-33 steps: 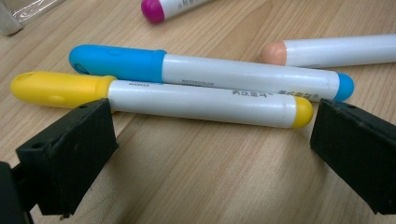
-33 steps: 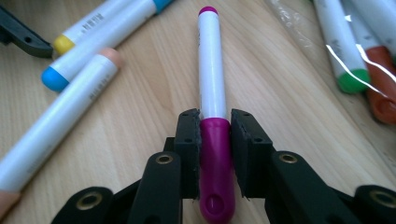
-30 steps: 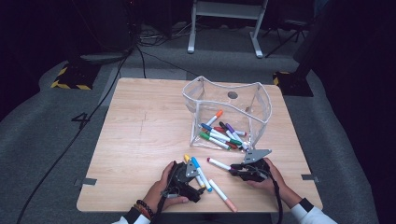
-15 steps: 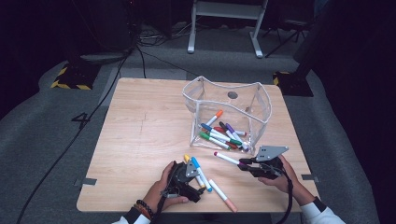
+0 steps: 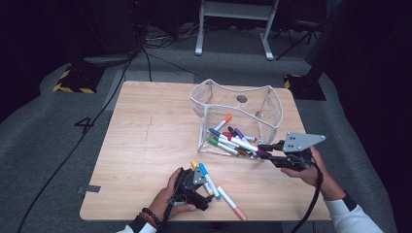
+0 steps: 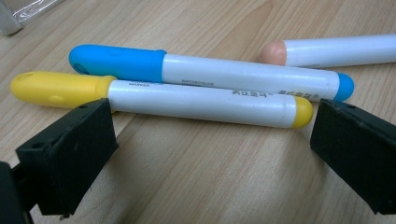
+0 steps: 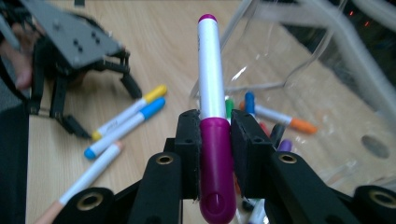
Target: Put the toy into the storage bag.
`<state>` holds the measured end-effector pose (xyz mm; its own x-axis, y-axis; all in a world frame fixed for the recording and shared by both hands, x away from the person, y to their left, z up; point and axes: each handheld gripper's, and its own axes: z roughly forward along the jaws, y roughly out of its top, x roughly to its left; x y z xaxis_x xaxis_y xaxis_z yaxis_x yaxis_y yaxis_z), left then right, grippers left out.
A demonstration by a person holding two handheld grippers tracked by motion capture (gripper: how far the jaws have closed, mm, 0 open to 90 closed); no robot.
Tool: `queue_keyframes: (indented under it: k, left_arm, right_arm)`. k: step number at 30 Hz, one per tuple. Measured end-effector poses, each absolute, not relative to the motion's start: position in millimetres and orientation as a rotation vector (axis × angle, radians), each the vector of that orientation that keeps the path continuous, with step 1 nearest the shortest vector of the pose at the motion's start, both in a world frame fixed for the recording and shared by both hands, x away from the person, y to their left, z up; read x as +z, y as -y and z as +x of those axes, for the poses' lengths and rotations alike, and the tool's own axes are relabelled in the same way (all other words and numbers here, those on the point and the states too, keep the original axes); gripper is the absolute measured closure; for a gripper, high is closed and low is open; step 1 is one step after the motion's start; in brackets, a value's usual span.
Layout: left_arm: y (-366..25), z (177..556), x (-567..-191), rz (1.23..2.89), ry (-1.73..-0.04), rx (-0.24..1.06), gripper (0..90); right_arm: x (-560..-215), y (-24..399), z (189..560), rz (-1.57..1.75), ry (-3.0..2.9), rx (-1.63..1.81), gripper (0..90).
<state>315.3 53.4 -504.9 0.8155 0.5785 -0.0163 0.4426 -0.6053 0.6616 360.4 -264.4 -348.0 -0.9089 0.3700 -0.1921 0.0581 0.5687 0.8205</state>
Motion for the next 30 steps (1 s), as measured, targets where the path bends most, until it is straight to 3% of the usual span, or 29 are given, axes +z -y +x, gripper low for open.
queue_keyframes:
  k: [16, 30]
  left_arm:
    - [-53, 315, -505, 2.318, -0.747, 0.261, 0.5]
    - [-53, 315, -505, 2.318, -0.747, 0.261, 0.5]
  right_arm:
    - [-289, 262, 419, 0.407, -2.357, 1.177, 74.5]
    - [-301, 247, 489, 0.553, -2.419, 1.078, 74.4]
